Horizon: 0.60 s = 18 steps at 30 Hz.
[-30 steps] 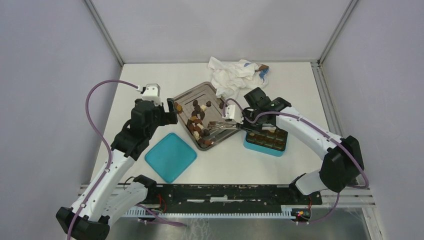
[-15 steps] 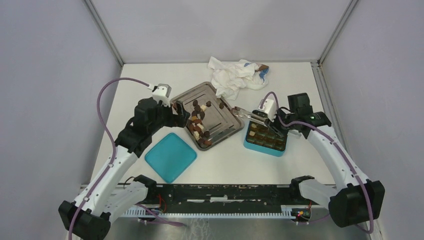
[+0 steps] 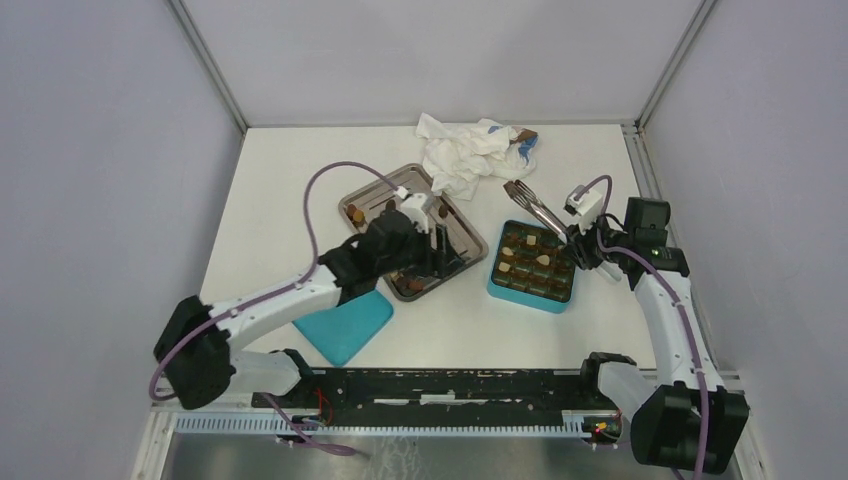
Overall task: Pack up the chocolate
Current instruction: Adjust the packing box at the center of the board.
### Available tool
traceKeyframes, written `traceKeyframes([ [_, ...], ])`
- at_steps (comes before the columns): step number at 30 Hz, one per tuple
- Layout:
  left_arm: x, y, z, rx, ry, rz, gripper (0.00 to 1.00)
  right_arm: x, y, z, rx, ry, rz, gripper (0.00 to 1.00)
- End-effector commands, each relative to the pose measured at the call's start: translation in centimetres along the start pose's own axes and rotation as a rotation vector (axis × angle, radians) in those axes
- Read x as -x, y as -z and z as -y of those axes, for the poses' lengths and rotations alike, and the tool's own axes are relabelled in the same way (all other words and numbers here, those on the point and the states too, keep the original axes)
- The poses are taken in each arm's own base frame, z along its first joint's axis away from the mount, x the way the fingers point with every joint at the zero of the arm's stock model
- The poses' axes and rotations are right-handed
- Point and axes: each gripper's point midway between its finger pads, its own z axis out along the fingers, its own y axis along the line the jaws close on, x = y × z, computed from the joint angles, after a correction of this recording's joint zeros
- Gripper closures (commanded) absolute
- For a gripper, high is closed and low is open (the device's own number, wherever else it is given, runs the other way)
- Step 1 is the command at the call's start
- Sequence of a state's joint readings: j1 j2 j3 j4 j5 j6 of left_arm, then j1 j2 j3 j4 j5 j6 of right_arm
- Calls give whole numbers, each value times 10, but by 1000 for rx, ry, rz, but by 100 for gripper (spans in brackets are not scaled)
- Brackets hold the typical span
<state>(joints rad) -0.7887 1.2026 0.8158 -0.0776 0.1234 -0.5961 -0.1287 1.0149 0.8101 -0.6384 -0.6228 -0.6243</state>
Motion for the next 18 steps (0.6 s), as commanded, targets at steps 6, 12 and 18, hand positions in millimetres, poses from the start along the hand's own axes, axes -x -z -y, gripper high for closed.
traceKeyframes([
  [6,13,-116,18,154,-49,40,52,16,9,25,-183,12,91,100],
  [12,2,-160,10,220,-93,-27,55,13,9,28,-205,-3,88,100],
  [18,-8,-184,-1,270,-131,-71,55,13,9,26,-199,-6,92,100],
])
